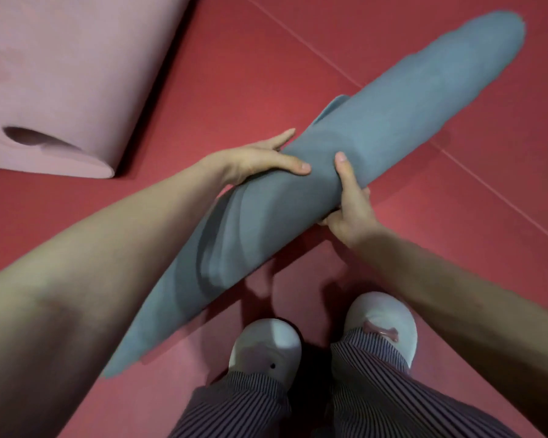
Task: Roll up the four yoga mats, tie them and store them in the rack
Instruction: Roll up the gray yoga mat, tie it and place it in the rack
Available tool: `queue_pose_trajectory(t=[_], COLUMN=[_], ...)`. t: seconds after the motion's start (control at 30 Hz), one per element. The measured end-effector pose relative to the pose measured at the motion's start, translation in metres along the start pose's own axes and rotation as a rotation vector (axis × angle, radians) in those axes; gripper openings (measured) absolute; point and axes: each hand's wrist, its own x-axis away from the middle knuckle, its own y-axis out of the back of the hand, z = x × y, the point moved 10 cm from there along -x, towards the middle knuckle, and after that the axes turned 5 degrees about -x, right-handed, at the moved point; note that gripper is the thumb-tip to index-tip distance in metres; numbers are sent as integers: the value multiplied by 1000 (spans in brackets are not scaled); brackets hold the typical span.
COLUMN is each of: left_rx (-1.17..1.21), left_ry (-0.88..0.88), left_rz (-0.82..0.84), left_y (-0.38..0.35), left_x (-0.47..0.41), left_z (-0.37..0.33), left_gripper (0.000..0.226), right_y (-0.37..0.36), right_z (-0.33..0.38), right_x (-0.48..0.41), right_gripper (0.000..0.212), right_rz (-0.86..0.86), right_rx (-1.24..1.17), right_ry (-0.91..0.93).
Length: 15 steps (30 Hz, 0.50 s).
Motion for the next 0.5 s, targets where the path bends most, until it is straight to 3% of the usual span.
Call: queue_pose_trajectory(t=[0.1,0.2,0.33,0.5], left_rx=[0,40,53,48], left_ry=[-74,-137,-284,-350], left_rz=[36,-85,-157,-341], left_y=[1,12,20,41], left_x=[29,68,129,212], left_z=[-51,-97,-159,-222], left_gripper=[109,126,111,116], right_y=[-39,-73,-121,-156], right_z=[45,92,138,164], right_x=[22,52,117,199], right_gripper=[82,76,89,76], right_rz=[115,189,307,367], right_rx=[12,116,209,234], right_ry=[116,212,321,438])
